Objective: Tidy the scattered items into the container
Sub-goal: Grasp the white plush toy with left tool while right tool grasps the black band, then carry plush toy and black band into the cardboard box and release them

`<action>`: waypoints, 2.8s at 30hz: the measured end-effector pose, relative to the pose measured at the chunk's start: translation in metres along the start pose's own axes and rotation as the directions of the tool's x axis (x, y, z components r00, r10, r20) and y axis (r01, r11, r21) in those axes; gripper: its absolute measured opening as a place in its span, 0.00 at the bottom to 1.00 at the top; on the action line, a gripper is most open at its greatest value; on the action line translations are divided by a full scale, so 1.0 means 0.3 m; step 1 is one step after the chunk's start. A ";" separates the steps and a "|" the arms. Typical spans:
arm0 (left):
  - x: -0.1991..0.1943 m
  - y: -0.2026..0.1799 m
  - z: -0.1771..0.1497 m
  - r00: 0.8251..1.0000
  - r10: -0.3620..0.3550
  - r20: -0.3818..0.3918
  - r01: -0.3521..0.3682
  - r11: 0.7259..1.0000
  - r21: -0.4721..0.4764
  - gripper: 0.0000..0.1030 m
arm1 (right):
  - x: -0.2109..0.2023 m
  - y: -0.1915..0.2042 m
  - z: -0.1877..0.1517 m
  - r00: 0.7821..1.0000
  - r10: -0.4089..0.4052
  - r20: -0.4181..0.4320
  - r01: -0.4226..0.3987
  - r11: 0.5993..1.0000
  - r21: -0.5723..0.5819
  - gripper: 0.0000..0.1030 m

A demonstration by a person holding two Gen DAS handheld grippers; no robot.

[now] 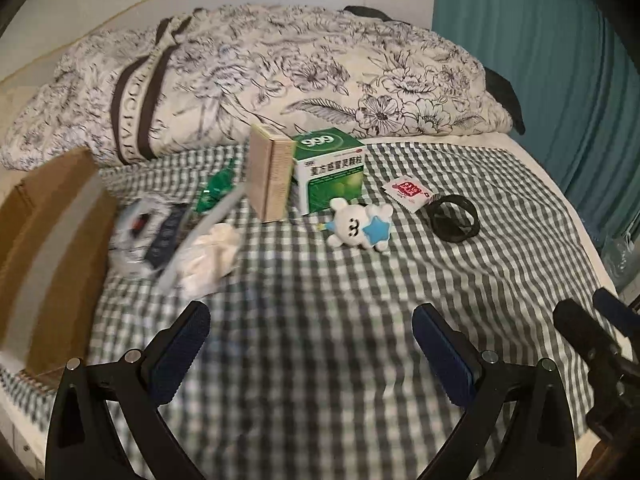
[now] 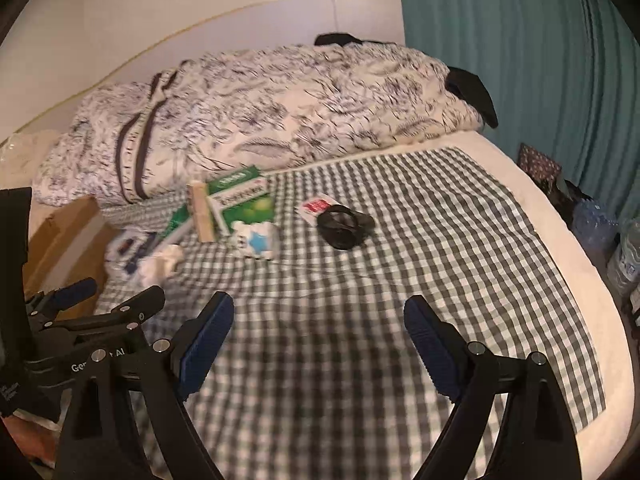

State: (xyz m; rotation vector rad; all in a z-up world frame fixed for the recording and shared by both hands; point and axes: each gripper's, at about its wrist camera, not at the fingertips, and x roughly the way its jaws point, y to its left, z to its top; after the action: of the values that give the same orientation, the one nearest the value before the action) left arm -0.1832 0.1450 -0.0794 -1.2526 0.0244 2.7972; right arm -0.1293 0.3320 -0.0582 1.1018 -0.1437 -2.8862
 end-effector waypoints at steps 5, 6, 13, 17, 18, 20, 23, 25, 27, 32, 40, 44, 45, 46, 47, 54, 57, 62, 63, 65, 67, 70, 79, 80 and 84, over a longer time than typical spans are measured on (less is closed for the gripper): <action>0.142 -0.043 0.059 1.000 -0.007 -0.013 0.007 0.999 -0.035 1.00 | 0.151 -0.065 0.043 0.999 -0.017 -0.031 0.018 1.000 0.005 0.85; 0.170 -0.051 0.068 1.000 -0.008 -0.021 0.007 0.999 -0.035 1.00 | 0.176 -0.074 0.049 0.999 -0.018 -0.034 0.018 1.000 0.008 0.85; 0.354 -0.098 0.117 0.998 -0.013 -0.056 0.010 0.998 -0.063 1.00 | 0.388 -0.123 0.093 0.997 -0.021 -0.076 0.021 1.000 0.009 0.85; 0.434 -0.120 0.140 0.998 -0.007 -0.070 0.002 0.998 -0.067 1.00 | 0.508 -0.151 0.117 0.995 -0.032 -0.099 0.034 0.999 0.017 0.85; 0.449 -0.121 0.146 0.998 0.005 -0.068 -0.010 0.998 -0.069 1.00 | 0.531 -0.154 0.122 0.994 -0.032 -0.102 0.034 0.999 0.019 0.85; 0.490 -0.123 0.161 0.997 0.011 -0.077 -0.017 0.997 -0.075 1.00 | 0.578 -0.165 0.134 0.994 -0.034 -0.107 0.037 0.999 0.023 0.85; 0.539 -0.126 0.175 0.997 0.008 -0.082 -0.015 0.996 -0.086 1.00 | 0.639 -0.175 0.146 0.992 -0.036 -0.118 0.038 0.999 0.018 0.85; 0.561 -0.129 0.177 0.997 0.012 -0.077 -0.017 0.997 -0.075 1.00 | 0.675 -0.180 0.147 0.990 -0.043 -0.131 0.046 0.999 0.019 0.85; 0.580 -0.125 0.173 0.997 0.015 -0.079 -0.020 0.997 -0.070 0.92 | 0.690 -0.180 0.151 0.991 -0.036 -0.127 0.039 0.999 0.022 0.79; 0.573 -0.106 0.164 0.998 -0.010 -0.068 0.005 0.998 -0.070 0.77 | 0.710 -0.180 0.154 0.992 -0.005 -0.123 0.007 1.000 0.020 0.34; 0.475 -0.073 0.148 0.999 0.016 -0.047 -0.019 0.998 -0.062 0.77 | 0.649 -0.208 0.141 0.993 0.018 -0.114 -0.011 0.998 0.060 0.11; 0.394 -0.058 0.146 0.999 0.016 -0.029 -0.018 0.998 -0.060 0.77 | 0.584 -0.195 0.120 0.992 0.024 -0.122 -0.018 0.999 0.049 0.11; 0.366 -0.052 0.143 1.000 0.020 -0.021 -0.021 0.998 -0.055 0.77 | 0.561 -0.188 0.110 0.992 0.021 -0.122 -0.016 0.999 0.044 0.11; 0.342 -0.048 0.139 1.000 0.020 -0.015 -0.021 0.999 -0.049 0.77 | 0.543 -0.185 0.104 0.992 0.023 -0.121 -0.018 0.999 0.044 0.11; 0.313 -0.043 0.135 1.000 0.020 -0.008 -0.021 0.999 -0.041 0.77 | 0.515 -0.179 0.094 0.993 0.028 -0.119 -0.023 0.999 0.046 0.11; 0.079 -0.014 0.096 0.999 0.020 0.050 -0.020 1.000 -0.003 0.77 | 0.297 -0.108 0.050 0.995 0.041 -0.094 -0.038 0.999 0.034 0.11; -0.032 -0.008 0.076 0.997 0.022 0.080 -0.023 1.000 0.014 0.77 | 0.185 -0.058 0.046 0.996 0.048 -0.071 -0.047 0.999 0.019 0.11; -0.199 0.026 0.044 0.992 0.025 0.124 -0.028 0.999 0.021 0.77 | 0.021 0.014 0.046 0.997 0.066 -0.032 -0.066 0.998 -0.002 0.11; -0.223 0.035 0.038 0.991 0.026 0.130 -0.028 0.999 0.019 0.77 | -0.020 0.033 0.042 0.997 0.070 -0.023 -0.070 0.997 -0.010 0.11; -0.273 0.059 0.024 0.990 0.026 0.137 -0.029 0.999 0.020 0.77 | -0.076 0.061 0.032 0.997 0.073 -0.013 -0.074 0.997 -0.024 0.11; -0.312 0.080 0.013 0.988 0.033 0.149 -0.036 0.999 0.021 0.77 | -0.132 0.090 0.018 0.997 0.075 -0.006 -0.075 0.997 -0.033 0.11; -0.369 0.117 -0.005 0.985 0.046 0.165 -0.050 0.999 0.018 0.77 | -0.206 0.128 -0.003 0.997 0.076 0.005 -0.076 0.996 -0.046 0.11; -0.490 0.259 -0.058 0.977 0.077 0.197 -0.074 0.997 -0.024 0.77 | -0.347 0.229 -0.029 0.996 0.080 0.042 -0.076 0.994 -0.076 0.11; -0.503 0.278 -0.065 0.977 0.081 0.199 -0.076 0.997 -0.029 0.77 | -0.360 0.240 -0.029 0.995 0.083 0.047 -0.079 0.994 -0.082 0.11; -0.544 0.349 -0.089 0.974 0.089 0.207 -0.081 0.996 -0.048 0.77 | -0.395 0.311 -0.032 0.994 0.094 0.058 -0.087 0.990 -0.109 0.11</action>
State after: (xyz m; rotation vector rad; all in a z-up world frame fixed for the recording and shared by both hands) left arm -0.0630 0.0291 0.0228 -0.9796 0.0111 3.0018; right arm -0.0334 0.2480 0.0228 0.9618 -0.0404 -2.8126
